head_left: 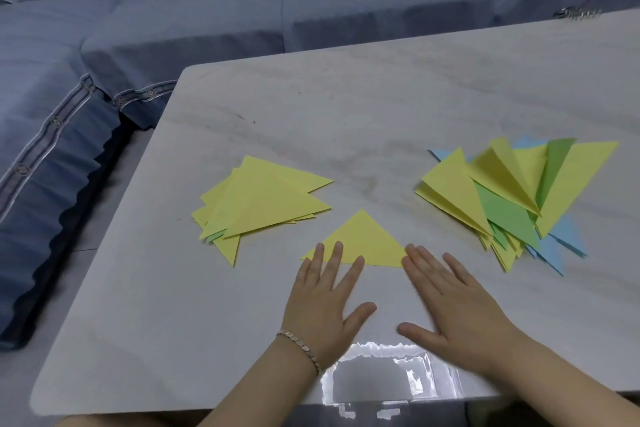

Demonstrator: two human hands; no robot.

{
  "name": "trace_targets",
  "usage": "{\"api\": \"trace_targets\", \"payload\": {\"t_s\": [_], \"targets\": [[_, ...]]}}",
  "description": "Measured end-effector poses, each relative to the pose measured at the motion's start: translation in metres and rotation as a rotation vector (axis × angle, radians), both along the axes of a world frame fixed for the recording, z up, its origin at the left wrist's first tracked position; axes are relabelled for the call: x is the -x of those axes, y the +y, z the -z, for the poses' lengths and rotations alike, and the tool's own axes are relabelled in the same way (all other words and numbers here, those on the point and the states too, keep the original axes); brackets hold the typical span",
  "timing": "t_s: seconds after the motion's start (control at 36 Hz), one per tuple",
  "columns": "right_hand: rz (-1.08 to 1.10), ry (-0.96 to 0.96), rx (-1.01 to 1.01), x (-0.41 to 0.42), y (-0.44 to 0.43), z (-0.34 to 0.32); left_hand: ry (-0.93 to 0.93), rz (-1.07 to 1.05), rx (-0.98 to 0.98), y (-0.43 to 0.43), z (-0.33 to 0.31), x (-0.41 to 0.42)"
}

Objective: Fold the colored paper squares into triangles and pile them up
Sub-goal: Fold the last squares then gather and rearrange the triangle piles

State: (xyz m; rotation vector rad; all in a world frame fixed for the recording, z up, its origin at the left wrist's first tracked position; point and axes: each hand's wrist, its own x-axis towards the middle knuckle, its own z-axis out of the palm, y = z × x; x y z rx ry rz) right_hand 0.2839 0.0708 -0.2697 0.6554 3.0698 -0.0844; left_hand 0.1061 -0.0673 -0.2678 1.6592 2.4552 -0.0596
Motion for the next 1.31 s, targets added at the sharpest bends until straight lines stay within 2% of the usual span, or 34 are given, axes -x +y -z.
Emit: {"api": "trace_targets", "payload": {"t_s": [0.25, 0.42, 0.61, 0.67, 0.89, 1.0, 1.06, 1.11, 1.17, 1.22, 1.31], "targets": [[0.080, 0.025, -0.026, -0.015, 0.001, 0.003, -0.046, -0.209, 0.077, 0.010, -0.014, -0.012], [0.081, 0.009, -0.023, -0.015, 0.001, 0.003, -0.095, 0.020, 0.103, 0.028, -0.014, -0.037], [0.089, 0.007, -0.017, -0.015, 0.001, -0.001, -0.080, -0.030, 0.067, 0.009, -0.013, -0.012], [0.088, 0.005, -0.023, -0.015, 0.001, -0.001, -0.110, -0.087, 0.089, -0.004, -0.017, 0.000], [0.097, -0.021, -0.010, -0.014, 0.001, -0.002, -0.036, -0.292, 0.076, -0.019, -0.035, 0.014], [0.108, -0.026, 0.027, -0.014, 0.001, -0.002, -0.032, -0.435, -0.074, -0.004, -0.045, 0.019], [0.112, -0.027, 0.048, -0.014, 0.001, -0.004, -0.150, -0.529, -0.155, 0.009, -0.050, 0.025], [0.104, 0.009, 0.045, -0.011, 0.000, -0.007, -0.267, -0.578, -0.154, 0.022, -0.052, 0.029], [0.139, 0.081, 0.141, -0.006, 0.002, -0.014, -0.262, -0.526, -0.075, 0.031, -0.051, 0.031], [0.213, 0.261, 0.198, 0.001, 0.008, -0.021, -0.295, -0.508, -0.038, 0.037, -0.048, 0.032], [0.381, 0.488, 0.176, 0.012, 0.030, -0.032, -0.464, -0.567, -0.100, 0.040, -0.047, 0.033]]}}
